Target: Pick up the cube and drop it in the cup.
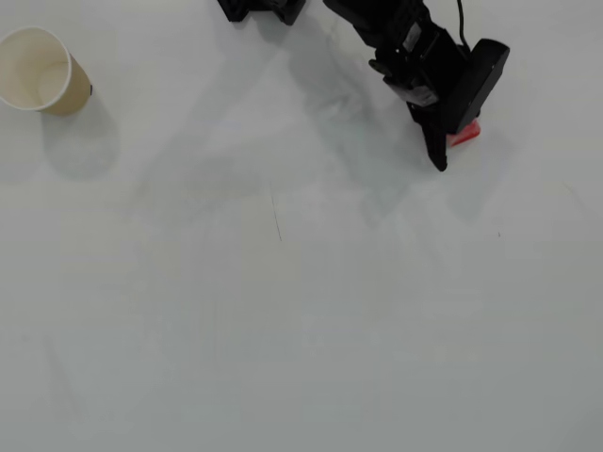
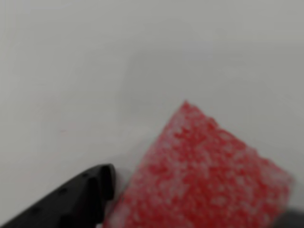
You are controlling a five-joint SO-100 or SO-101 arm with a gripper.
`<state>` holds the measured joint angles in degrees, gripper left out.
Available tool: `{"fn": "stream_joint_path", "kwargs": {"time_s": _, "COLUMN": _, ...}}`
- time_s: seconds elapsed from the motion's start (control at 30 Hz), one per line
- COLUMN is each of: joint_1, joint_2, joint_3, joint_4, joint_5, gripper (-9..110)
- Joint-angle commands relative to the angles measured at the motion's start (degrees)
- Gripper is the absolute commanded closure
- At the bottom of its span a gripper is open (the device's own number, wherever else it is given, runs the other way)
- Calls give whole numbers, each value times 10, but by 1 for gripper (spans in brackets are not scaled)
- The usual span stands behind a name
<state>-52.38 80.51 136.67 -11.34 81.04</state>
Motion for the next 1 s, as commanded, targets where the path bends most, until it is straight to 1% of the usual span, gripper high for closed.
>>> {"fn": "stream_joint_path", "kwargs": {"time_s": 0.0, "joint_1": 11, "joint_2": 8, "joint_3": -57, "joint_4": -23, "joint_5": 3, "gripper": 64}}
{"fn": "stream_joint_path", "kwargs": {"time_s": 0.3, "joint_1": 39, "joint_2": 4, "joint_3": -51, "joint_4": -24, "joint_5": 4, "gripper": 65}}
{"fn": "stream_joint_path", "kwargs": {"time_s": 0.73, "joint_1": 37, "joint_2": 27, "joint_3": -20, "joint_4": -27, "joint_5": 25, "gripper": 65}}
{"fn": "stream_joint_path", "kwargs": {"time_s": 0.97, "joint_1": 55, "joint_2": 49, "joint_3": 5, "joint_4": -27, "joint_5": 37, "gripper": 65}}
